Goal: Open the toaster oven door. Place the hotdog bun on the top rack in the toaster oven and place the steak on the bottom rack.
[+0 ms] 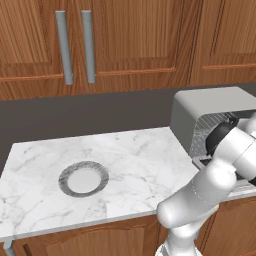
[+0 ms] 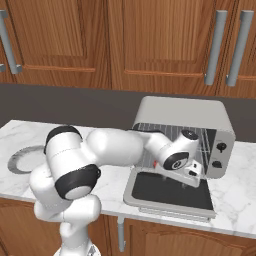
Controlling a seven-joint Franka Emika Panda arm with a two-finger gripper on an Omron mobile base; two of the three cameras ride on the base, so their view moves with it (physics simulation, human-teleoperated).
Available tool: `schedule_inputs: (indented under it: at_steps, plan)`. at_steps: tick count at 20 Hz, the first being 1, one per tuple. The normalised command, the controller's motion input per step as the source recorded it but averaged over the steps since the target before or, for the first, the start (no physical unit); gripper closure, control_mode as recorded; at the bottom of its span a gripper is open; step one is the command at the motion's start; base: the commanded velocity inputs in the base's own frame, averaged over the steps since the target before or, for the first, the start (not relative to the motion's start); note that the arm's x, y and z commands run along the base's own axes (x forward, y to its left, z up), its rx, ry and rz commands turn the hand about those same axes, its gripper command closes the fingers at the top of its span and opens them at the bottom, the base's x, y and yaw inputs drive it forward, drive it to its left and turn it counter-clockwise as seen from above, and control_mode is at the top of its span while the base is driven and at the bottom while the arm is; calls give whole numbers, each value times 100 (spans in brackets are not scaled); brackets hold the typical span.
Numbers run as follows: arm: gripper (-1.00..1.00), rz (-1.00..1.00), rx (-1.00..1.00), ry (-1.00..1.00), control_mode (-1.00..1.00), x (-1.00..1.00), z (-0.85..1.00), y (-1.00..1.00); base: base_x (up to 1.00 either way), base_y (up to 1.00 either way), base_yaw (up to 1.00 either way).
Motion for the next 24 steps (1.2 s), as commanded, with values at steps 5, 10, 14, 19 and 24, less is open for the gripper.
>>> schedule_inputs:
  at_steps: [5, 10, 14, 19, 24]
  plan:
    - [-100, -9, 1, -4, -100, 14, -32, 17, 0, 0, 0]
    - [-100, -2, -5, -5, -100, 17, -33, 23, 0, 0, 0]
    - [-100, 0, -8, -9, -100, 18, -35, 34, 0, 0, 0]
    - [-100, -1, -7, -12, -100, 21, -32, 35, 0, 0, 0]
    - [-100, -5, -6, -18, -100, 25, -31, 35, 0, 0, 0]
